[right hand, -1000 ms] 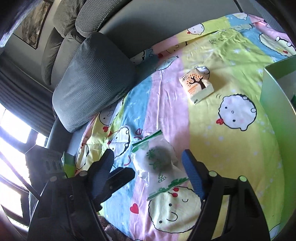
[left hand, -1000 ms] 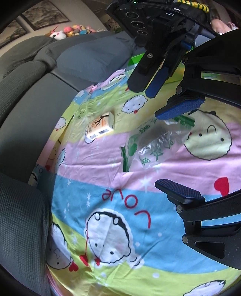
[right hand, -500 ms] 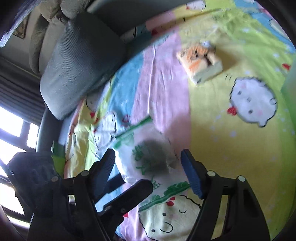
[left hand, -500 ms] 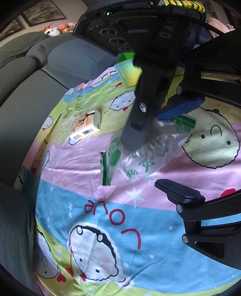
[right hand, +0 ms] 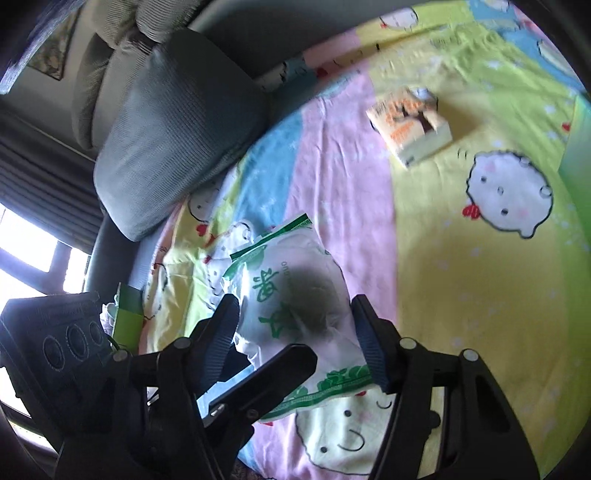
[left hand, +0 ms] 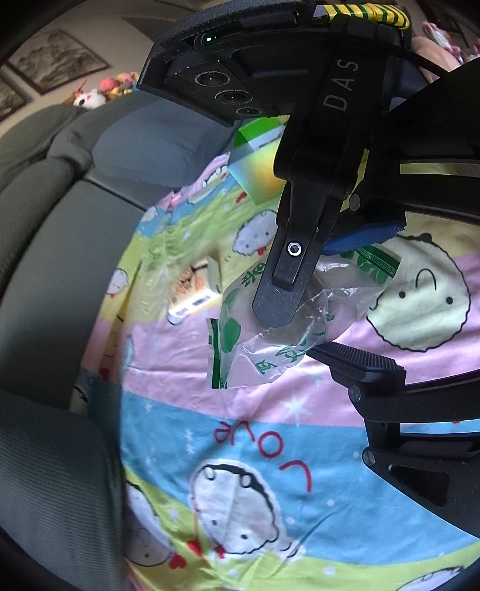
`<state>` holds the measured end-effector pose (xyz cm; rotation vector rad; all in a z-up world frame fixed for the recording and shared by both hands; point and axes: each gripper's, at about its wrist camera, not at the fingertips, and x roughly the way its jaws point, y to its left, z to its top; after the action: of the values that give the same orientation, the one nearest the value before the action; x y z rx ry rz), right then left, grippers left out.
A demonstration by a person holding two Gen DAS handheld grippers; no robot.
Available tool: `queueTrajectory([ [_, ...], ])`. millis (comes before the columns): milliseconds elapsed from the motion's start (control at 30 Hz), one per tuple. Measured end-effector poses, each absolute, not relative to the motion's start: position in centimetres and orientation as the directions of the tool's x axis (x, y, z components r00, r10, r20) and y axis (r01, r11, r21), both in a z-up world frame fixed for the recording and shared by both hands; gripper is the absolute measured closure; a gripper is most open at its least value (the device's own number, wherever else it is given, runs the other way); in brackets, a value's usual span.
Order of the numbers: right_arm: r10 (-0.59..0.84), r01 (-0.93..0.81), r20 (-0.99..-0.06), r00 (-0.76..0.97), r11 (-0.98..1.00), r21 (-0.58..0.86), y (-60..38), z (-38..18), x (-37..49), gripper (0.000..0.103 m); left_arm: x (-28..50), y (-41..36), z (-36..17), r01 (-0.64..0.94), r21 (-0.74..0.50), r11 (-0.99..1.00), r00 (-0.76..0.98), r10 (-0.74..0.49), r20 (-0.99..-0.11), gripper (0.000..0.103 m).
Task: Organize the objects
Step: 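Lift the plastic bag with the right tool toward the green-rimmed box, then lower the plastic bag into the box beside the sponges and open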
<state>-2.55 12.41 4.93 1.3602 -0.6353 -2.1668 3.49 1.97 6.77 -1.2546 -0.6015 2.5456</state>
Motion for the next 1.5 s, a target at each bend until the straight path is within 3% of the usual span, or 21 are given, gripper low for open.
queueTrajectory([
  [567, -0.581, 0.263, -0.53, -0.618, -0.788, 0.557, 16.7, 12.6, 2.2, 0.04, 5.5, 7.9, 13.3, -0.237, -0.328, -0.915, -0.748, 0.387, -0.539, 0.054],
  [967, -0.455, 0.066, -0.47, -0.756, -0.768, 0.638, 26.5, 11.9, 3.8, 0.04, 2.5, 17.0, 13.3, -0.436, -0.268, -0.859, -0.653, 0.506, -0.563, 0.054],
  [1500, -0.342, -0.162, -0.509, -0.79, -0.684, 0.712, 33.4, 8.4, 5.1, 0.04, 0.3, 24.0, 10.5, -0.53, -0.272, -0.803, -0.519, 0.561, -0.644, 0.054],
])
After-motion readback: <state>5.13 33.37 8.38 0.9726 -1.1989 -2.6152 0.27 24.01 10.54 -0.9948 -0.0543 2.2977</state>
